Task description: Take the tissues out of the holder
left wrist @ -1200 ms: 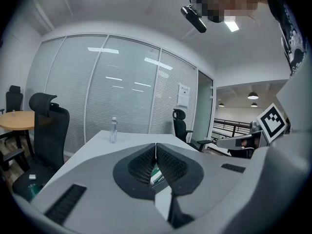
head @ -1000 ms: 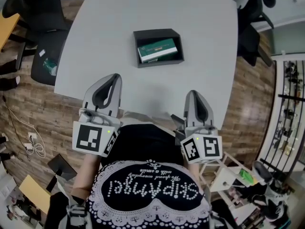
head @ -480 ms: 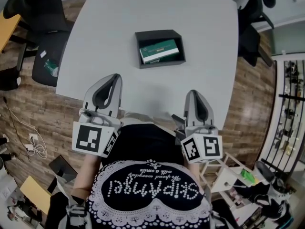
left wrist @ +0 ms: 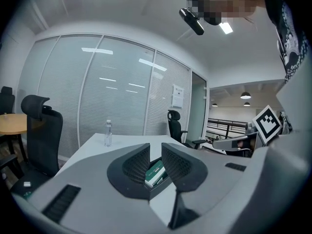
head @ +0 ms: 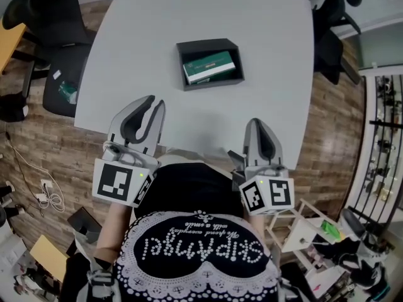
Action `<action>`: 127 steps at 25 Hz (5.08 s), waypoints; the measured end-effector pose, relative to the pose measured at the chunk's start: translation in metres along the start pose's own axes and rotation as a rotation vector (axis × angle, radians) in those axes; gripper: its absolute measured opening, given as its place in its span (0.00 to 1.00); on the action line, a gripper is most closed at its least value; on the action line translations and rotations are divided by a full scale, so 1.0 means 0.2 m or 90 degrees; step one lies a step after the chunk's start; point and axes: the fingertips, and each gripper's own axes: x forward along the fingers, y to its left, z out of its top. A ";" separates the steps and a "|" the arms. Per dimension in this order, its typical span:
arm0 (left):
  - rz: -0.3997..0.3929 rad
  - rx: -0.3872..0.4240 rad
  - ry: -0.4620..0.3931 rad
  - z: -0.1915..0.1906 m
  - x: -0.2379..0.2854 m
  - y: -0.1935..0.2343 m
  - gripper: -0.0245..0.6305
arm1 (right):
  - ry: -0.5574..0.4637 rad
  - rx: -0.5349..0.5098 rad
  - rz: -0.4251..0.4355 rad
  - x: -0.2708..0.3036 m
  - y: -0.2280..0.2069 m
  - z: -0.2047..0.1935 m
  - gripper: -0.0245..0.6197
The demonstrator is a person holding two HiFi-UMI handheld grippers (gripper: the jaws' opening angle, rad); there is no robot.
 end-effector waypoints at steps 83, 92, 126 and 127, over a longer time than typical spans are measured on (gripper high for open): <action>-0.248 0.248 0.564 -1.07 1.25 -0.20 0.58 | 0.066 0.154 -0.194 -0.08 -0.43 -0.17 0.09; -0.243 0.258 0.550 -1.09 1.25 -0.19 0.56 | 0.061 0.156 -0.195 -0.08 -0.43 -0.17 0.09; -0.239 0.226 0.365 -0.50 1.17 -0.22 0.56 | 0.033 0.130 -0.185 -0.15 -0.39 -0.13 0.09; -0.235 0.223 0.347 -0.45 1.16 -0.21 0.56 | 0.031 0.128 -0.183 -0.15 -0.38 -0.13 0.09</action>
